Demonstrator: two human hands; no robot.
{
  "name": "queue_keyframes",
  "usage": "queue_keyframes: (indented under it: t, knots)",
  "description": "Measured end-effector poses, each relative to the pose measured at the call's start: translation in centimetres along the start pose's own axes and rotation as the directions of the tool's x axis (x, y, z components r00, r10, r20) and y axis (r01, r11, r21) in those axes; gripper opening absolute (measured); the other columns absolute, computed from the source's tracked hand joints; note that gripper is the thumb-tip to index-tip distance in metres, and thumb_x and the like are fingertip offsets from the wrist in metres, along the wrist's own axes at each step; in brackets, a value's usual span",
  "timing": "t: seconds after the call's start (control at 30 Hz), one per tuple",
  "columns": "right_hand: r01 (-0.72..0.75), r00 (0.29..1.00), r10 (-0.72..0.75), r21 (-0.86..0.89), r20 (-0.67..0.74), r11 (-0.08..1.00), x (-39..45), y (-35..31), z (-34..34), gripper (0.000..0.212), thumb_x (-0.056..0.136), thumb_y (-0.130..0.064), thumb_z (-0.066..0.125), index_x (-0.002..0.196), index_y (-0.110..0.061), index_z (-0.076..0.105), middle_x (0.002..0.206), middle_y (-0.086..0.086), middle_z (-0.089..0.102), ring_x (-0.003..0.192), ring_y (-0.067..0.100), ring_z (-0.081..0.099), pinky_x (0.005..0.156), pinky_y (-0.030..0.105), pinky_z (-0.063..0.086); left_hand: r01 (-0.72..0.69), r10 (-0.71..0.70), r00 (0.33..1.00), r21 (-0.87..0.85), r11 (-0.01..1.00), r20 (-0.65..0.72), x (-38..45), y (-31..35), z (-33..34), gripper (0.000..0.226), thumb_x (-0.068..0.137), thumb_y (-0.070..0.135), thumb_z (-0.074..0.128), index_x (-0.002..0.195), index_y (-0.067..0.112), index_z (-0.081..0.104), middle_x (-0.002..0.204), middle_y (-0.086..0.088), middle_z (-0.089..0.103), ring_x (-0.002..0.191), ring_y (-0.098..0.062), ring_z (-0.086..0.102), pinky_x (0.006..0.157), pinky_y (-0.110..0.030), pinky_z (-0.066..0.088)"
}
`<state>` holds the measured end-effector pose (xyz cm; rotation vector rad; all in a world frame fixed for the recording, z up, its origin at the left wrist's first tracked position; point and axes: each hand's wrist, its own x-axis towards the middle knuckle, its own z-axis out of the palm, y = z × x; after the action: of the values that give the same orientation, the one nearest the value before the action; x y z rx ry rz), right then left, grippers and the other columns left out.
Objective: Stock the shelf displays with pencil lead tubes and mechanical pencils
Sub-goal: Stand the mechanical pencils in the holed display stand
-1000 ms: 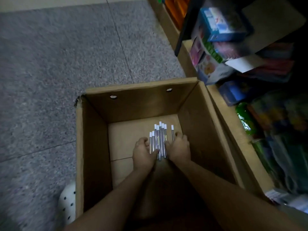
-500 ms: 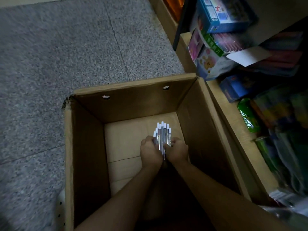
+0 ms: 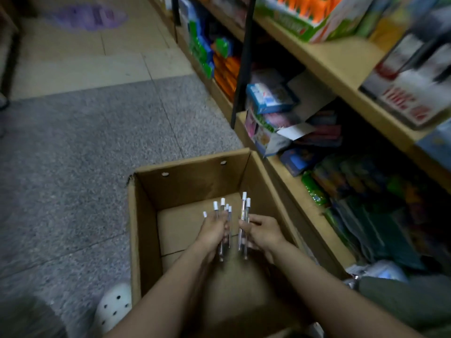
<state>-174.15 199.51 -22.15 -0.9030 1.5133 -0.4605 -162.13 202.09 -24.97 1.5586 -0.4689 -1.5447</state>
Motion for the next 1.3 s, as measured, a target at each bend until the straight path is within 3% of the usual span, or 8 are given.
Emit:
queue_keyframes:
  t: [0.1, 0.27, 0.4, 0.53, 0.73, 0.97, 1.23, 1.3]
  knots:
    - [0.071, 0.992, -0.077, 0.063, 0.099, 0.995, -4.5, -2.9, -1.4, 0.007, 0.091, -0.004, 0.064, 0.093, -0.01, 0.068, 0.069, 0.005, 0.073, 0.056, 0.014, 0.07, 0.049, 0.025, 0.056, -0.102, 0.114, 0.983, -0.091, 0.991, 0.142, -4.1, 3.1, 1.1, 0.022, 0.098, 0.031, 0.055, 0.09, 0.011, 0.061, 0.061, -0.005, 0.04, 0.048, -0.011, 0.029, 0.042, -0.02, 0.021]
    - [0.236, 0.965, -0.231, -0.036, 0.122, 0.971, -12.1, -6.3, -4.9, 0.019, 0.088, -0.009, 0.07, 0.106, -0.005, 0.071, 0.096, 0.02, 0.072, 0.082, 0.027, 0.071, 0.084, 0.048, 0.058, -0.207, 0.223, 0.92, -0.083, 0.975, 0.323, -9.9, 6.6, 2.1, 0.03, 0.094, 0.034, 0.06, 0.105, 0.008, 0.07, 0.061, 0.003, 0.046, 0.05, -0.005, 0.029, 0.044, -0.018, 0.02]
    - [0.381, 0.924, -0.383, -0.142, 0.014, 0.914, -17.3, -7.8, -7.9, 0.03, 0.087, -0.006, 0.07, 0.116, -0.006, 0.065, 0.092, 0.018, 0.067, 0.08, 0.027, 0.071, 0.066, 0.038, 0.062, -0.22, 0.249, 0.895, -0.12, 0.968, 0.371, -12.9, 8.3, 2.8, 0.026, 0.098, 0.032, 0.053, 0.107, 0.011, 0.065, 0.062, 0.005, 0.051, 0.047, -0.003, 0.031, 0.044, -0.018, 0.022]
    - [0.588, 0.798, -0.602, -0.19, -0.02, 0.786, -22.2, -9.6, -11.9, 0.073, 0.084, -0.004, 0.073, 0.132, -0.047, 0.04, 0.078, 0.011, 0.068, 0.07, 0.025, 0.072, 0.06, 0.037, 0.061, -0.303, 0.286, 0.836, -0.042, 0.952, 0.467, -15.4, 9.8, 5.1, 0.028, 0.099, 0.036, 0.049, 0.105, 0.013, 0.064, 0.08, 0.0, 0.065, 0.046, -0.002, 0.043, 0.042, -0.015, 0.03]
    - [0.768, 0.538, -0.821, -0.29, -0.191, 0.571, -28.1, -11.8, -19.3, 0.066, 0.08, -0.013, 0.078, 0.126, -0.048, 0.045, 0.072, -0.002, 0.064, 0.068, 0.02, 0.072, 0.066, 0.041, 0.062, -0.375, 0.357, 0.659, -0.122, 0.919, 0.662, -20.4, 14.0, 13.4, 0.032, 0.098, 0.039, 0.051, 0.114, 0.014, 0.062, 0.075, 0.003, 0.059, 0.047, -0.003, 0.037, 0.041, -0.016, 0.029]
    - [0.678, 0.129, -0.811, -0.545, -0.571, 0.492, -33.3, -10.4, -31.1, 0.066, 0.074, -0.019, 0.085, 0.122, -0.042, 0.046, 0.081, -0.006, 0.074, 0.072, 0.006, 0.072, 0.07, 0.029, 0.061, -0.373, 0.424, 0.633, -0.224, 0.9, 0.648, -25.2, 16.3, 23.1, 0.019, 0.099, 0.029, 0.053, 0.101, 0.012, 0.06, 0.071, 0.0, 0.06, 0.04, -0.005, 0.026, 0.036, -0.016, 0.022]
    - [0.395, 0.049, -0.753, -0.679, -0.657, 0.619, -31.5, -7.1, -35.8, 0.06, 0.079, -0.034, 0.079, 0.124, -0.039, 0.039, 0.071, -0.017, 0.067, 0.078, 0.009, 0.067, 0.074, 0.03, 0.053, -0.322, 0.357, 0.783, -0.16, 0.933, 0.51, -27.2, 13.4, 30.9, 0.018, 0.1, 0.032, 0.05, 0.096, 0.017, 0.058, 0.077, 0.0, 0.057, 0.044, -0.008, 0.034, 0.039, -0.02, 0.031]
    - [0.404, 0.019, -0.763, -0.693, -0.647, 0.597, -30.4, -6.8, -36.2, 0.06, 0.079, -0.034, 0.079, 0.122, -0.04, 0.038, 0.07, -0.014, 0.068, 0.076, 0.009, 0.067, 0.077, 0.018, 0.048, -0.324, 0.349, 0.769, -0.143, 0.935, 0.535, -26.8, 11.6, 31.3, 0.019, 0.1, 0.032, 0.05, 0.099, 0.016, 0.059, 0.078, 0.0, 0.058, 0.044, -0.007, 0.036, 0.043, -0.022, 0.032]
